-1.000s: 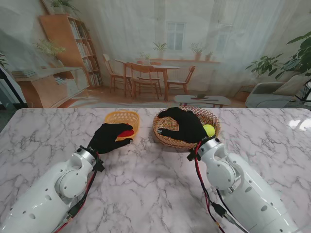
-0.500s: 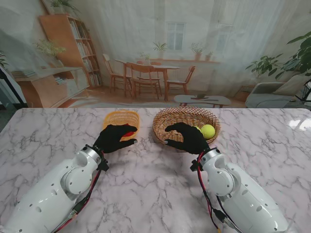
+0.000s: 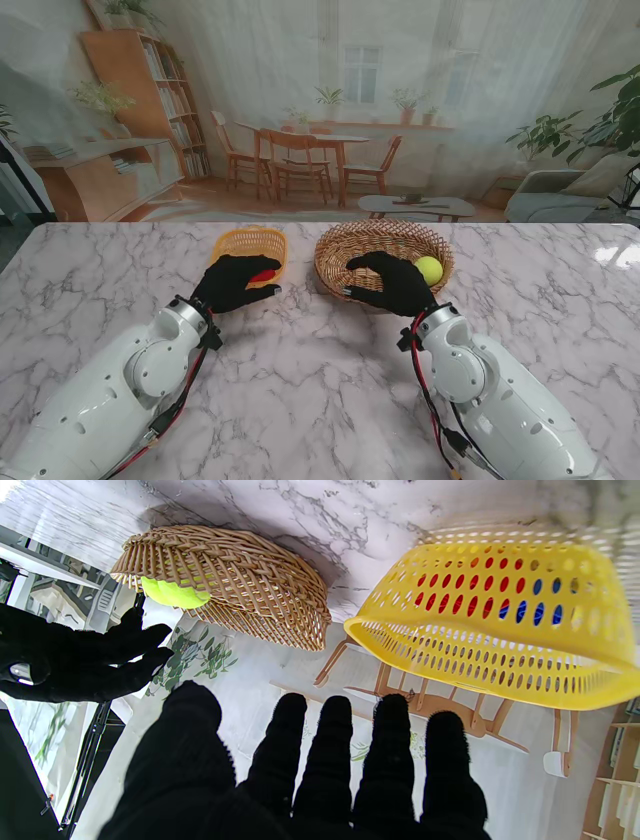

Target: Sort the blocks and the balls into two baskets

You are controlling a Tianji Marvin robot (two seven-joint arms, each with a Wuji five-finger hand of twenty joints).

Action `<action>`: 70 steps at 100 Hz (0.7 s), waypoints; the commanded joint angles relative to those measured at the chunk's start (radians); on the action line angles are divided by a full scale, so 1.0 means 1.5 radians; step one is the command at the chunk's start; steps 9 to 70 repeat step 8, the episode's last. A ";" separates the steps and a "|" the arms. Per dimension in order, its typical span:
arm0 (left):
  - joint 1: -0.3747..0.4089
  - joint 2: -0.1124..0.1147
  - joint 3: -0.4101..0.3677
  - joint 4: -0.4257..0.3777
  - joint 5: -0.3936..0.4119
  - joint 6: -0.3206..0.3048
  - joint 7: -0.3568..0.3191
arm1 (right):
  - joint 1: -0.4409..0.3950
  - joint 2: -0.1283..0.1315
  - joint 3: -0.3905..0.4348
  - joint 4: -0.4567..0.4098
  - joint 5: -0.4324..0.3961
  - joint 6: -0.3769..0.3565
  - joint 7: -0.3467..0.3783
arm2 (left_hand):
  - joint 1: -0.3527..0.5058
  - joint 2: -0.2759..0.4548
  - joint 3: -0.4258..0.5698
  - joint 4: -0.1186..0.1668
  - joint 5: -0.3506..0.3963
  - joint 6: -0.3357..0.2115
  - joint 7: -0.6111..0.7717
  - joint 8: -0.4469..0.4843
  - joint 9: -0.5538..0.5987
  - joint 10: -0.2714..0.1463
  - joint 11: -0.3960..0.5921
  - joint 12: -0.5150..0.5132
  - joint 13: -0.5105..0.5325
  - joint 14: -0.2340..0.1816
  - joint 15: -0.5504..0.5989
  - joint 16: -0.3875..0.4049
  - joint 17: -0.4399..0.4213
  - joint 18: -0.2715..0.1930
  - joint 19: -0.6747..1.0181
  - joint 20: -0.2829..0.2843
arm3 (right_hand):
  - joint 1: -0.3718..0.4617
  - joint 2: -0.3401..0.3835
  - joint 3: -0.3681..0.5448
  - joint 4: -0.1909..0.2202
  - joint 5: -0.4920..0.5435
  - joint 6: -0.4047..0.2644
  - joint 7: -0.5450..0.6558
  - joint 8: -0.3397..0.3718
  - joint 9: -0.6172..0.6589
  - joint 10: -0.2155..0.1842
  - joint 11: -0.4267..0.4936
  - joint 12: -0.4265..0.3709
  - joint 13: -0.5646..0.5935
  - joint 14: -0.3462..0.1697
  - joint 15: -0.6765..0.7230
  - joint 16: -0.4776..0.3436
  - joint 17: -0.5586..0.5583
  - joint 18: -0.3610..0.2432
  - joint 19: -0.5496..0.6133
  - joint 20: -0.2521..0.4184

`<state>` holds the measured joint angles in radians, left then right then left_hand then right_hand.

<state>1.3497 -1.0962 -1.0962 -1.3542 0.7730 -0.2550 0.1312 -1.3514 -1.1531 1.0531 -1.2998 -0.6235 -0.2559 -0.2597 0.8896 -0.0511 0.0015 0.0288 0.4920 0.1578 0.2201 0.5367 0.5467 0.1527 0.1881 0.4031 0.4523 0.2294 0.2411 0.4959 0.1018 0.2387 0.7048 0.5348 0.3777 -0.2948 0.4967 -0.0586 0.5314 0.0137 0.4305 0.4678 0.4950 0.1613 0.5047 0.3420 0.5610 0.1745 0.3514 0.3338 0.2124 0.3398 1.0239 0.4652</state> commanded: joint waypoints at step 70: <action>0.013 0.002 -0.003 -0.018 0.007 -0.006 -0.013 | -0.021 0.005 0.004 -0.019 -0.016 0.002 0.001 | 0.001 0.032 -0.015 -0.013 -0.010 0.003 0.000 -0.003 -0.022 -0.003 0.005 0.004 -0.012 -0.006 -0.008 0.007 -0.014 0.010 -0.008 0.009 | -0.010 0.018 0.005 0.011 0.000 -0.020 0.010 0.011 0.006 -0.015 -0.002 0.007 0.000 -0.013 -0.025 0.006 -0.003 0.006 0.009 -0.006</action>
